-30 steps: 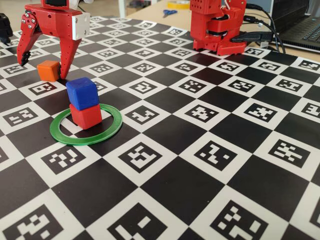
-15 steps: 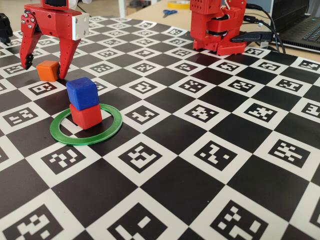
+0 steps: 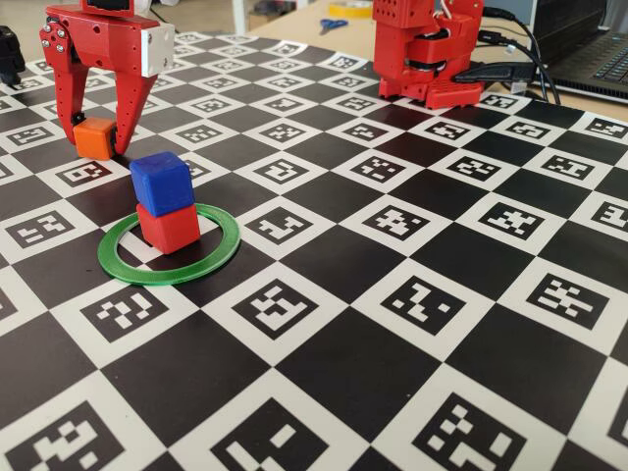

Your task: Grab the red cube then put it in the green circle then put the blue cube on top and finally the orange cube on top

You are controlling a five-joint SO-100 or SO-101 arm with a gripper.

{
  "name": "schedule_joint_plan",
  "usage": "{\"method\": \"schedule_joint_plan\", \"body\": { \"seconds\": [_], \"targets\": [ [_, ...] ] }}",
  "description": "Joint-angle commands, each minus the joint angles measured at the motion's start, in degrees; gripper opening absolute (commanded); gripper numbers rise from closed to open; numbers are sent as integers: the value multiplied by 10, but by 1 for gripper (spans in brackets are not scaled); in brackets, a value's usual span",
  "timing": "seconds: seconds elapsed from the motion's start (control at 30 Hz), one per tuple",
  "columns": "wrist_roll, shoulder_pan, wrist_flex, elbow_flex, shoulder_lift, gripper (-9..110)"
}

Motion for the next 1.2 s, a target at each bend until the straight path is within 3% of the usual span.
{"method": "schedule_joint_plan", "body": {
  "seconds": [0.0,0.67,1.17],
  "targets": [
    [-16,-9,4,-3,64,4],
    [-91,-46,31,112,279,2],
    [-152,-126,119,91,376,1]
  ]
}}
